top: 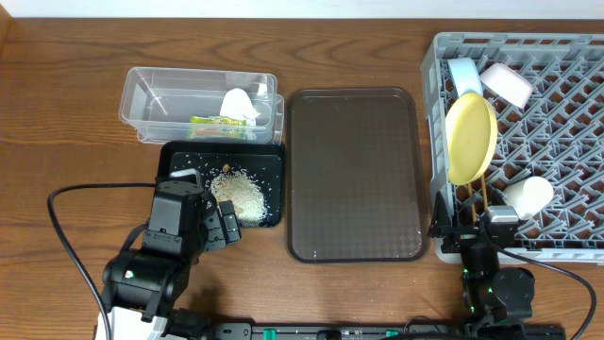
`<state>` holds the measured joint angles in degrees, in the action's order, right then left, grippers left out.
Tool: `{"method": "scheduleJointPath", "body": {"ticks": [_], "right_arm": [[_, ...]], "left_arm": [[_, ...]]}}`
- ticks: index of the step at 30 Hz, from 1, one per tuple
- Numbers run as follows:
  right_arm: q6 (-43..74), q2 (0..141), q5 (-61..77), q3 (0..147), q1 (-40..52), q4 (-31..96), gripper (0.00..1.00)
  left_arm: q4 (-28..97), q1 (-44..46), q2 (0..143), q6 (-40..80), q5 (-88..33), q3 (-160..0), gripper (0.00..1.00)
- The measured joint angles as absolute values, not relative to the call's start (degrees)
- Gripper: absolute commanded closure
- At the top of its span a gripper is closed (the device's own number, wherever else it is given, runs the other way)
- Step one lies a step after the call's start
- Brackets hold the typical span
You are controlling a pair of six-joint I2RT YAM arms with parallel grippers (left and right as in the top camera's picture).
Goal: Sort waste into correct bins and load items into the dishwasher rack
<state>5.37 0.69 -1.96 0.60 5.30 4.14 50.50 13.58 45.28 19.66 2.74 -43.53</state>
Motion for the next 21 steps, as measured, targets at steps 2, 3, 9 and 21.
{"method": "scheduleJointPath", "body": {"ticks": [2, 3, 9, 21], "right_arm": [[5.4, 0.7, -2.0, 0.6, 5.3, 4.1, 0.01], [5.4, 0.7, -2.0, 0.6, 5.3, 4.1, 0.01], [5.4, 0.7, -2.0, 0.6, 5.3, 4.1, 0.01], [5.3, 0.7, -2.0, 0.6, 5.3, 4.1, 0.01]], "left_arm": [[50.5, 13.6, 45.3, 19.7, 2.7, -43.5, 0.03], [50.5, 13.6, 45.3, 19.7, 2.7, -43.5, 0.04], [50.5, 13.6, 45.3, 19.7, 2.7, -43.5, 0.04], [50.5, 13.6, 45.2, 19.7, 2.7, -43.5, 0.04]]}}
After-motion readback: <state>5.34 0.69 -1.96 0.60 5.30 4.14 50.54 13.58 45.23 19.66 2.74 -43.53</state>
